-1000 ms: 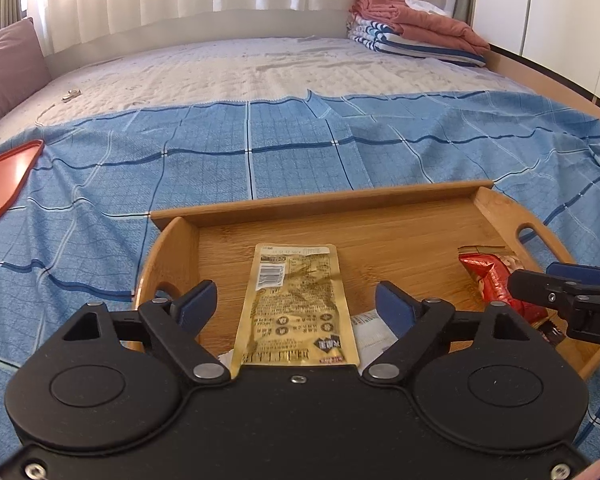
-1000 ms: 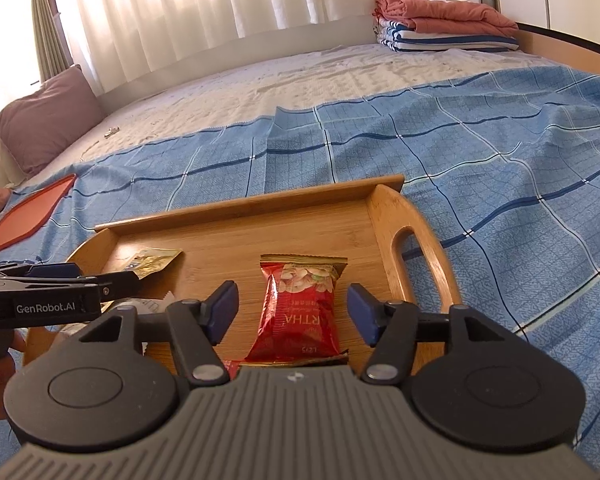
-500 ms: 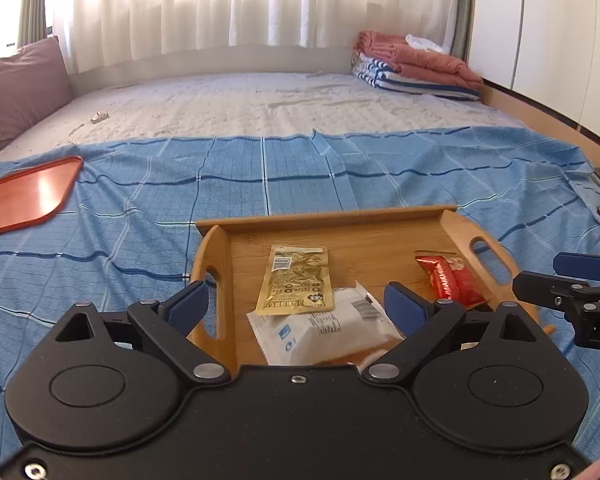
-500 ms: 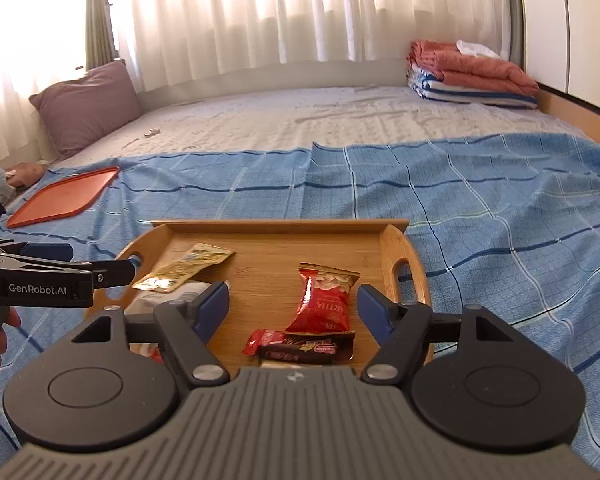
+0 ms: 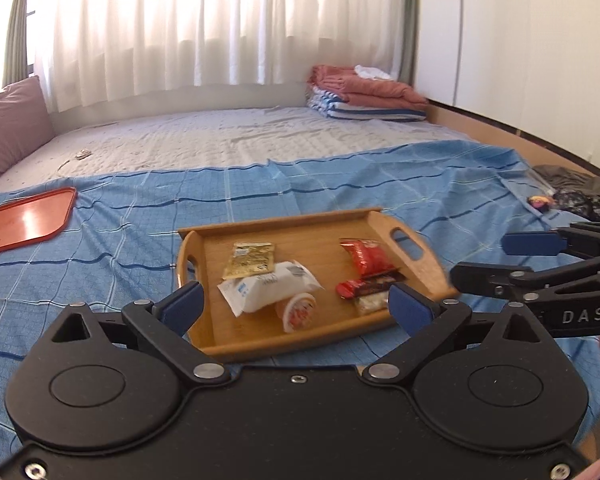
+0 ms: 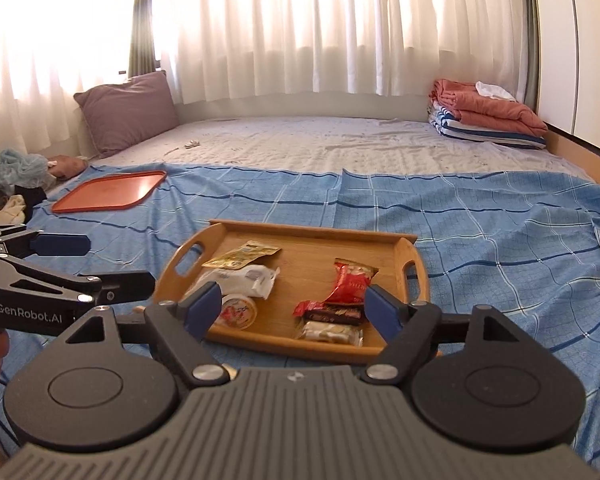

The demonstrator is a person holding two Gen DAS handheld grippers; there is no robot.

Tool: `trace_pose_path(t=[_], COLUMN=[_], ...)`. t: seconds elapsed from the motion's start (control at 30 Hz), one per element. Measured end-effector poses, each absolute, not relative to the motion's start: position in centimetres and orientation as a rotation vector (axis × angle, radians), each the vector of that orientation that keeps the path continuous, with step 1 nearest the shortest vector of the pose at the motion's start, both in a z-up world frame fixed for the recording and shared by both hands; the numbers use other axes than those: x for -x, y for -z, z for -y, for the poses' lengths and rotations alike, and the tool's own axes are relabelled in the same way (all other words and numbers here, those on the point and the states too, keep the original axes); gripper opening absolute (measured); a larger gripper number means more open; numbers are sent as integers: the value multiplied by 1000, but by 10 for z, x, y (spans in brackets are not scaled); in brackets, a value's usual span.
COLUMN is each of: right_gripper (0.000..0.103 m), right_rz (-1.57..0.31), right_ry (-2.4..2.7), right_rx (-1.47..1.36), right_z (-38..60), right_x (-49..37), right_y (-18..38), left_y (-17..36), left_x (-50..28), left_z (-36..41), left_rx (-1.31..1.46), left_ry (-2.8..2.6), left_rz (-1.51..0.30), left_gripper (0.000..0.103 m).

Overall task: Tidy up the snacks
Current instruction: 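Move both grippers back over the remaining snack pile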

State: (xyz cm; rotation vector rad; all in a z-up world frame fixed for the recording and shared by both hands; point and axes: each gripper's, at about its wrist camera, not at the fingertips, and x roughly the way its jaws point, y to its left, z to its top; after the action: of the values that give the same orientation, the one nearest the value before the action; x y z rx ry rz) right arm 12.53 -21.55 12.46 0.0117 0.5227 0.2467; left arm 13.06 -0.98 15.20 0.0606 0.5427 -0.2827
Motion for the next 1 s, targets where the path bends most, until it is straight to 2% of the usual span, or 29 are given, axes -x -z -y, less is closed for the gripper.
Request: trace_pose_path(t=[0.33,1.0], right_gripper=[87,88], right_rz=[-516,-482], right_ry=[-289,-240], right_rx=[53,37], right_z=[207,229], right_x=[-65,-24], right_y=[-107,-113], left_y=[-144,-169], left_x=[-55,-9], left_z=[-2,-16], left_rx=[-55,42], left_ry=[297,274], left_rz=[-517,-495], left_gripper=[99,99])
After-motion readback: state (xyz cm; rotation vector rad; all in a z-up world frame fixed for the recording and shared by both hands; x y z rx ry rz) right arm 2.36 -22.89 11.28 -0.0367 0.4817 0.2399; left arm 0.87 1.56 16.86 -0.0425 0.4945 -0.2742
